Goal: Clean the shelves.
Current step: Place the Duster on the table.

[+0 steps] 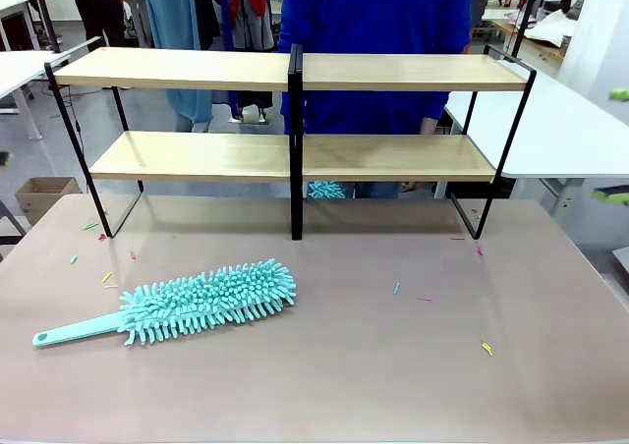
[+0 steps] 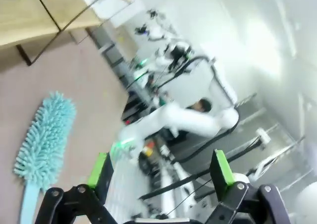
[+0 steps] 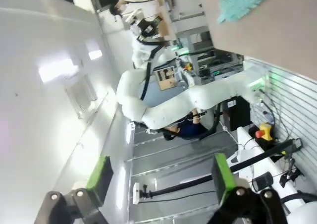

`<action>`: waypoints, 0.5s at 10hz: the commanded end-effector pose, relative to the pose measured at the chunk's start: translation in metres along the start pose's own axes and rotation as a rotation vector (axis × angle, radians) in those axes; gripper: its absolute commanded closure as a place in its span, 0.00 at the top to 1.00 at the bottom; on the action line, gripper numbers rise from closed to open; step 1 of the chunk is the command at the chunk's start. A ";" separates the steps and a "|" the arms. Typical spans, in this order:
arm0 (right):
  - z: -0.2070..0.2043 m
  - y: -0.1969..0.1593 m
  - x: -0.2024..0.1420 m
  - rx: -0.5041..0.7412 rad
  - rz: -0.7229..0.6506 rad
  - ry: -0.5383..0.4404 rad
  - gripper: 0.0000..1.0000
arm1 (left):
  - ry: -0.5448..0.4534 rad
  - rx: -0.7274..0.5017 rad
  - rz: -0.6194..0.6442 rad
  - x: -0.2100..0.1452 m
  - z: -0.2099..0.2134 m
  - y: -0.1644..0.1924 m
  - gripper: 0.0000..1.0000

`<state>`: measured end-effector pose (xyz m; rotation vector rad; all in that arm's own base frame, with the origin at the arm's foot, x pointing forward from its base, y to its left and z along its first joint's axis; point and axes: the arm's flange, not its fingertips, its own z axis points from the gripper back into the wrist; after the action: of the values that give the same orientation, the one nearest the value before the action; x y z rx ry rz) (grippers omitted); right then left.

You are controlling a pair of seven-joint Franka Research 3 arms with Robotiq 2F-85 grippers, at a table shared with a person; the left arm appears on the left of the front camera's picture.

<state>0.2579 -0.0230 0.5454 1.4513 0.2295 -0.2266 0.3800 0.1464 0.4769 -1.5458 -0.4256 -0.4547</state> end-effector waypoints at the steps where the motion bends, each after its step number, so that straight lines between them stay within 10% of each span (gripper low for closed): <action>1: -0.006 0.007 -0.004 -0.045 -0.050 -0.082 1.00 | -0.106 0.055 0.171 0.000 0.021 -0.003 1.00; 2: 0.000 0.000 0.000 0.000 0.000 0.000 1.00 | 0.000 0.000 0.000 0.000 0.000 0.000 1.00; 5: 0.000 0.000 0.000 0.000 0.000 0.000 1.00 | 0.000 0.000 0.000 0.000 0.000 0.000 1.00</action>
<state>0.2568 -0.0222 0.5445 1.4398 0.2366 -0.2459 0.3828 0.1452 0.4772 -1.5548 -0.4149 -0.4285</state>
